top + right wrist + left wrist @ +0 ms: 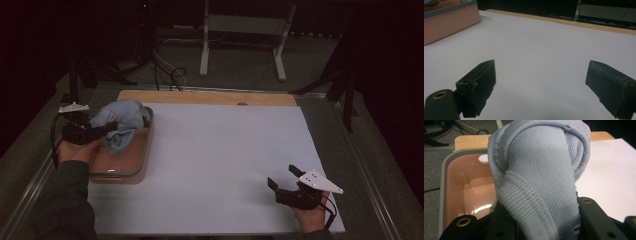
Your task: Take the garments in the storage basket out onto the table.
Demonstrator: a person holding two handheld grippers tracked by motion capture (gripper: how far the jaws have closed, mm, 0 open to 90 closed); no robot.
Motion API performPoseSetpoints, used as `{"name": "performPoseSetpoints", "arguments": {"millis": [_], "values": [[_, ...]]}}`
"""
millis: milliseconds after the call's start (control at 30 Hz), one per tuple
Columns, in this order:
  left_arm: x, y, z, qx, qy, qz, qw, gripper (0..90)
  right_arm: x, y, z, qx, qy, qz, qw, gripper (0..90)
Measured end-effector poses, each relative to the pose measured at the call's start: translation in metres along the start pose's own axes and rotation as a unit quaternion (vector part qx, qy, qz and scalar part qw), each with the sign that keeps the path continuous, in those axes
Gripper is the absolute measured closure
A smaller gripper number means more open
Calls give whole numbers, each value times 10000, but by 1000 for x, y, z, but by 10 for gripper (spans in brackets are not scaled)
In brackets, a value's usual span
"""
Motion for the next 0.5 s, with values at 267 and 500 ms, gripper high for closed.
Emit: {"name": "performPoseSetpoints", "arguments": {"millis": [267,500], "values": [[-4,-9,3,-46,-216,-224,9995,677,0,0,0,5,-2,4,10000,97],[-6,-18,5,20,-382,-343,9987,678,0,0,0,-4,-18,10,10000,96]]}}
Point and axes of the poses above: each handheld gripper's, and its own axes: x roughly forward along the jaws, z roughly out of its top, y roughly to its left, the point moved 4 cm from there along x, roughly forward along the jaws, and after that the axes turned 5 degrees about x, right-handed, at the moved point
